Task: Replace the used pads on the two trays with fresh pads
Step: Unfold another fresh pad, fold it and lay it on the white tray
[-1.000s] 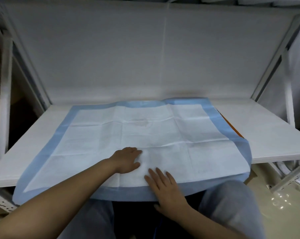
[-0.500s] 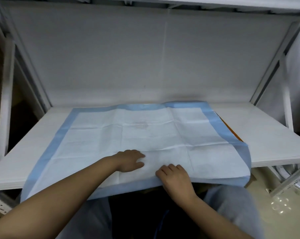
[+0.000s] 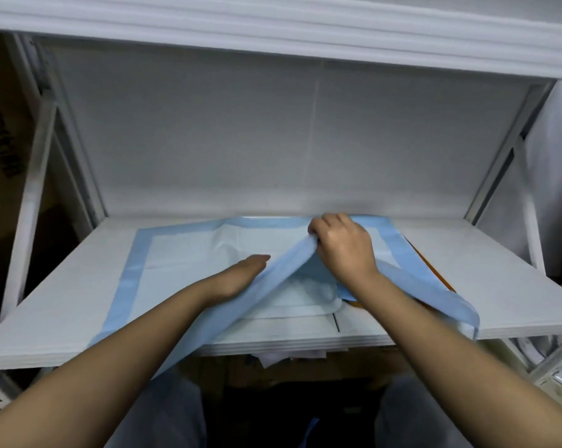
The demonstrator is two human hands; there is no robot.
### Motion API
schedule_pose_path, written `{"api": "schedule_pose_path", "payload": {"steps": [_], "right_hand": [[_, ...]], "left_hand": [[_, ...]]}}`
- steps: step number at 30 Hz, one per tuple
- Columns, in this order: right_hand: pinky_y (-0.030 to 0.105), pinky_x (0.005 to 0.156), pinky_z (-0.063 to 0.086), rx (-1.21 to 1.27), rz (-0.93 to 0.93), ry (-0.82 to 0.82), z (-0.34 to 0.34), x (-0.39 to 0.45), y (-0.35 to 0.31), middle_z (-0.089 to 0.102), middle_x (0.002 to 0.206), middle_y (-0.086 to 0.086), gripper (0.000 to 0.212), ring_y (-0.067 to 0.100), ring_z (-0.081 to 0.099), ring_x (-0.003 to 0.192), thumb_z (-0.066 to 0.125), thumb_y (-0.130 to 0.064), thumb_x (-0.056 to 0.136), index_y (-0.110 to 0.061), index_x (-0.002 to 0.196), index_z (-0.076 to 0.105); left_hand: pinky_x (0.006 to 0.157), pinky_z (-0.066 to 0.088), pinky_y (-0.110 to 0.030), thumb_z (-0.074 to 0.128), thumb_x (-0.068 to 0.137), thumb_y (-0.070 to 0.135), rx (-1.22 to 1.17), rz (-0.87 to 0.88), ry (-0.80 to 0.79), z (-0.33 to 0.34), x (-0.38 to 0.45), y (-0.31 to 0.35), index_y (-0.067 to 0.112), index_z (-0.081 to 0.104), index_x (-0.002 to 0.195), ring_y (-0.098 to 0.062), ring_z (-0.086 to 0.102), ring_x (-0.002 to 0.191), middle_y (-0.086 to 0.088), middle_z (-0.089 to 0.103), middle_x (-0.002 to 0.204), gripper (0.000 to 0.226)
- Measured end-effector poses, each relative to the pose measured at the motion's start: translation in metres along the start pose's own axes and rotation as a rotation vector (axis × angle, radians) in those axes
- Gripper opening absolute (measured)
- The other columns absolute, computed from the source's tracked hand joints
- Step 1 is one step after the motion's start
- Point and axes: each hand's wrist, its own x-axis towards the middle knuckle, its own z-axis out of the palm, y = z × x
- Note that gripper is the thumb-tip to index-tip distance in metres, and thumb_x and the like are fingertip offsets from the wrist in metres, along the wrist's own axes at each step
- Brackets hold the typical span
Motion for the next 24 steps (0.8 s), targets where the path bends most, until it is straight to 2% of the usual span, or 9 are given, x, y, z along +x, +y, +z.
{"api": "schedule_pose_path", "payload": {"steps": [2,5,7,12,15,18,20,22,24], "right_hand": [[0.025,0.043,0.033,-0.036,0.004,-0.007,-0.011,0.023,0.002,0.060,0.069,0.004,0.024,0.028,0.057,0.066,0.072,0.000,0.058,-0.014,0.075,0.063],[0.029,0.052,0.029,-0.069,-0.014,-0.038,-0.025,0.051,0.004,0.062,0.093,0.007,0.023,0.030,0.056,0.089,0.055,-0.001,0.079,-0.012,0.098,0.062],[0.031,0.055,0.027,-0.108,-0.016,-0.081,-0.034,0.069,0.001,0.058,0.103,0.008,0.027,0.029,0.052,0.097,0.048,-0.001,0.085,-0.012,0.108,0.058],[0.026,0.045,0.013,-0.163,0.005,-0.098,-0.057,0.098,-0.011,0.053,0.104,0.011,0.025,0.031,0.053,0.075,0.050,0.000,0.085,-0.009,0.106,0.059],[0.025,0.047,0.019,-0.112,0.033,-0.061,-0.063,0.107,-0.012,0.058,0.102,0.008,0.024,0.034,0.062,0.075,0.049,-0.005,0.087,-0.015,0.106,0.060],[0.032,0.059,0.039,0.045,0.063,0.012,-0.064,0.107,-0.010,0.063,0.103,0.003,0.021,0.035,0.064,0.085,0.048,-0.018,0.092,-0.023,0.106,0.062],[0.034,0.068,0.044,0.224,0.102,0.059,-0.068,0.103,-0.008,0.066,0.106,-0.003,0.022,0.031,0.063,0.092,0.048,-0.024,0.091,-0.028,0.105,0.064],[0.033,0.071,0.045,0.428,0.140,0.118,-0.075,0.099,-0.008,0.068,0.104,-0.009,0.021,0.021,0.062,0.093,0.052,-0.023,0.087,-0.029,0.100,0.067],[0.031,0.073,0.048,0.619,0.159,0.132,-0.084,0.097,-0.007,0.069,0.098,-0.014,0.024,0.009,0.061,0.086,0.054,-0.017,0.083,-0.030,0.096,0.070]], "left_hand": [[0.111,0.014,-0.024,0.015,0.104,0.037,-0.088,0.029,0.080,-0.003,0.000,0.003,0.025,0.021,0.150,-0.009,0.021,0.142,0.012,0.021,0.154,0.048],[0.116,0.013,-0.027,0.021,0.104,0.028,-0.119,0.053,0.202,-0.001,0.005,0.011,0.024,0.023,0.150,-0.012,0.019,0.144,0.007,0.021,0.156,0.046],[0.118,0.011,-0.028,0.023,0.103,0.023,-0.118,0.084,0.264,0.004,0.006,0.018,0.021,0.023,0.150,-0.014,0.017,0.145,0.003,0.021,0.157,0.048],[0.117,-0.003,-0.032,0.023,0.103,0.039,-0.122,0.029,0.275,0.023,0.013,0.037,0.031,0.003,0.152,-0.013,-0.009,0.147,0.003,-0.007,0.160,0.054],[0.118,-0.002,-0.036,0.027,0.097,0.055,-0.210,0.005,0.253,0.031,0.018,0.050,0.038,-0.005,0.150,-0.014,-0.009,0.147,0.006,-0.015,0.159,0.064],[0.118,0.006,-0.038,0.032,0.094,0.060,-0.260,-0.015,0.241,0.036,0.020,0.061,0.041,-0.009,0.148,-0.018,-0.002,0.148,0.007,-0.018,0.158,0.071],[0.115,0.023,-0.039,0.039,0.093,0.057,-0.285,-0.023,0.212,0.040,0.019,0.068,0.041,-0.012,0.147,-0.020,0.006,0.147,0.009,-0.018,0.157,0.077],[0.093,0.049,-0.038,0.051,0.091,0.049,-0.341,-0.031,0.162,0.043,0.021,0.070,0.040,-0.013,0.148,-0.023,0.022,0.142,0.011,-0.009,0.156,0.086],[0.076,0.058,-0.034,0.061,0.087,0.044,-0.395,-0.038,0.102,0.044,0.024,0.068,0.039,-0.014,0.147,-0.023,0.042,0.129,0.008,0.001,0.154,0.096]]}}
